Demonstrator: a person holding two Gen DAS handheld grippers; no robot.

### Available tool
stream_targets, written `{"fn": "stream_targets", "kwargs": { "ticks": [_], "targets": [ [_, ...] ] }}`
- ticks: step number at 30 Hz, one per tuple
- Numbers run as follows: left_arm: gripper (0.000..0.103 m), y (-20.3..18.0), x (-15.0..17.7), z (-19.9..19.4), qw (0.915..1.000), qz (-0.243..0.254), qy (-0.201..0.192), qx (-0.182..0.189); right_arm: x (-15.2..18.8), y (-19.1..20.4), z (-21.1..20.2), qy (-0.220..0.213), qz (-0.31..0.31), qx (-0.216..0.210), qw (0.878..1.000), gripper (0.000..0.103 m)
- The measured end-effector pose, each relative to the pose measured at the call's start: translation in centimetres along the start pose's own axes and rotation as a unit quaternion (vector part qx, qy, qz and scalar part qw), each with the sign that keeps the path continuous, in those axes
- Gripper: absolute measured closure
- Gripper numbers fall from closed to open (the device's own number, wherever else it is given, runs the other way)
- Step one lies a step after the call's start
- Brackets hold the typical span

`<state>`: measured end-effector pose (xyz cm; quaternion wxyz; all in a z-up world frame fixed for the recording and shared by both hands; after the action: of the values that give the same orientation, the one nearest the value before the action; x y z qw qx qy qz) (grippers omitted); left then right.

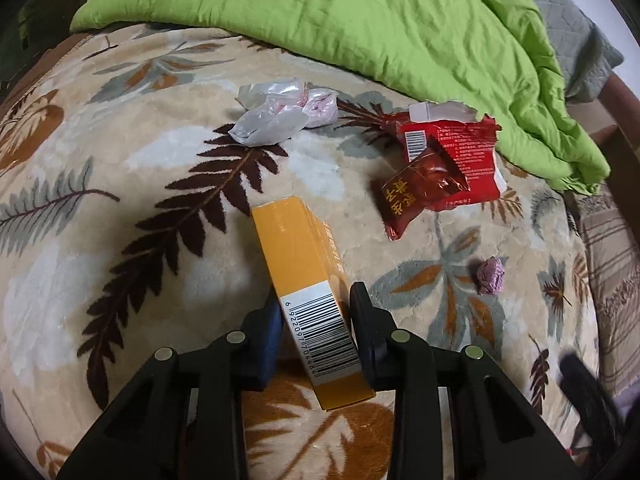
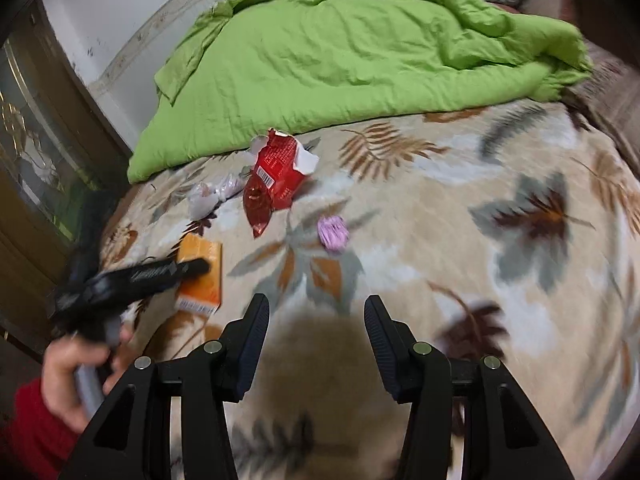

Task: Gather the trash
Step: 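Return to the bed and grasp the orange box with the left tool, then grasp the purple wrapper with the right tool while the left tool holds the box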

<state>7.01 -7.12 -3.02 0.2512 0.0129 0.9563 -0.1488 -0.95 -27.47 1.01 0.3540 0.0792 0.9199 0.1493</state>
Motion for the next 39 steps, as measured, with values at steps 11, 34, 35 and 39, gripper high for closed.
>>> {"fn": "stream_targets", "kwargs": {
  "ticks": [11,34,35,39],
  "targets": [
    [0.071,-0.2,-0.1,0.3,0.9995,0.015,-0.020,0.021,-3.1,-1.0,9.3,0.039,-0.029,0.038,0.998,0.066],
    [0.081,-0.9,7.7,-10.1,0.9908,0.086,-0.102,0.024,6.0,6.7,-4.4,-0.044,-0.056,-0.001,0.997,0.075],
    [0.081,-0.9,7.9,-10.6,0.9902,0.087,-0.107,0.021,6.4,6.9,-5.1,-0.052,-0.058,0.001,0.997,0.074],
    [0.081,-1.5,9.3,-13.0,0.9848,0.101,-0.142,0.004,7.4,7.3,-6.8,-0.073,-0.068,0.013,0.995,0.074]
  ]
}}
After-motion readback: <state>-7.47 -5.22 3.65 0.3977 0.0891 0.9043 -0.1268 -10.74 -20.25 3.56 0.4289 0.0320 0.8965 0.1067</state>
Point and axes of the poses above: each gripper's, at about its wrist camera, not at the fingertips, and z roughly the way its jaws point, y to its left, x to its underside, the point moved 7 cm from there along z, roughly the way its jaws point, and after that the axes turned 2 degrees about -y, right-handed, at the moved point
